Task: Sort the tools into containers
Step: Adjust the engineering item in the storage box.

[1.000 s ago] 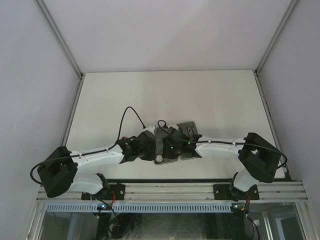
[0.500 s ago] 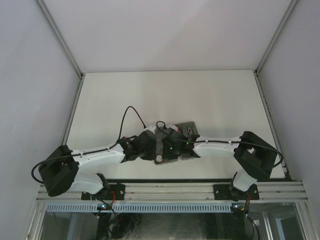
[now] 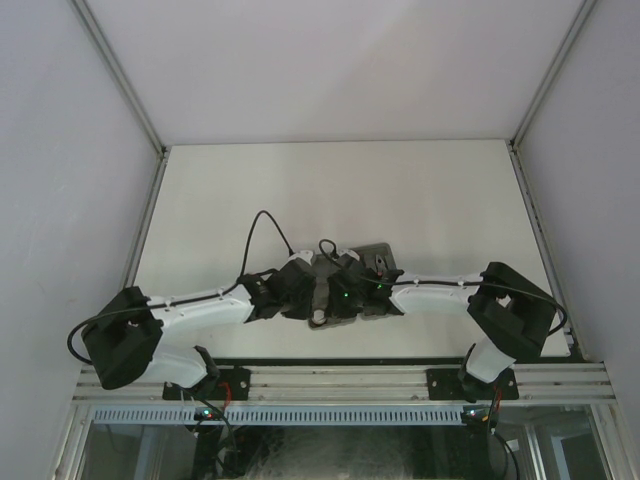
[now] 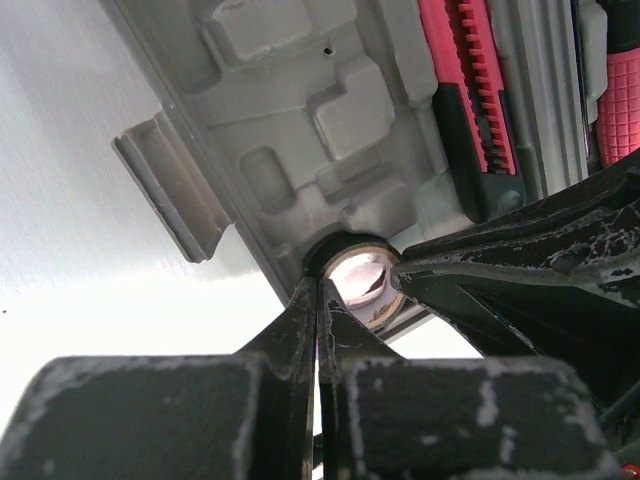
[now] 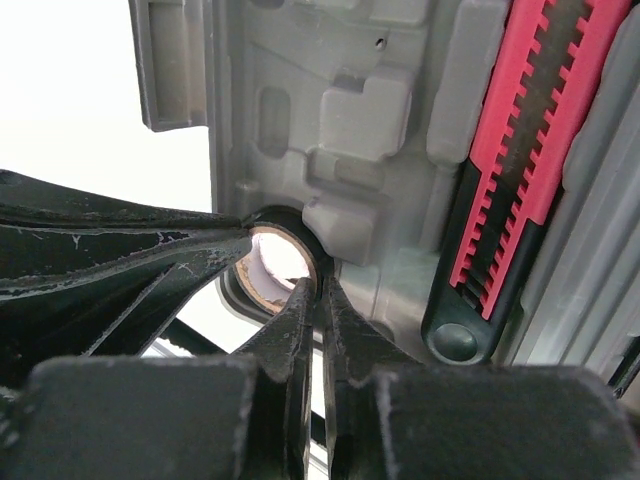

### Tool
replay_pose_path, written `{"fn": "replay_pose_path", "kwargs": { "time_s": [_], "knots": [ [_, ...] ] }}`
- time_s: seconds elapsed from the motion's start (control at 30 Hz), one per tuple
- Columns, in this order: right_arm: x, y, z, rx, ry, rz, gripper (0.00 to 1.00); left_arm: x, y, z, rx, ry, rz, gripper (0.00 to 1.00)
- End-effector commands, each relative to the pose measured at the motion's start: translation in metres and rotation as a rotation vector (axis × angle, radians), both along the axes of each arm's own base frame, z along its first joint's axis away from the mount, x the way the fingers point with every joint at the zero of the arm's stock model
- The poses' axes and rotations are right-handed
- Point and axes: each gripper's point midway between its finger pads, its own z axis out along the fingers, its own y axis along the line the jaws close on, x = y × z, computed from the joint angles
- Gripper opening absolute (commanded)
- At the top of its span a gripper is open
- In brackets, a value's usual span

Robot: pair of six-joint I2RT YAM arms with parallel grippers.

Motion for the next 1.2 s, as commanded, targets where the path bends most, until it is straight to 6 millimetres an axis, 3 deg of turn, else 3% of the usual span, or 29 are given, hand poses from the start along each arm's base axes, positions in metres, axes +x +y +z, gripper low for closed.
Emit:
{"fn": "replay_pose_path", "kwargs": {
  "time_s": [0.0,0.47,1.0,1.17],
  "knots": [
    [0.000,-0.010,-0.020,-0.037,0.012,-0.035,0.00,-0.020,0.015,-0.031,0.084,0.095,-0.004,0.00],
    [-0.008,-0.021,-0.037,-0.128,0.015,-0.075,0.00,-0.053,0.031,-0.071,0.191,0.217,-0.042,0.00],
    [-0.039,-0.045,-0.082,-0.310,0.062,-0.090,0.00,-0.067,0.040,-0.094,0.227,0.279,-0.051,0.00],
    [-0.046,-0.053,-0.087,-0.317,0.067,-0.105,0.00,-0.072,0.046,-0.103,0.232,0.291,-0.043,0.00]
  ]
}}
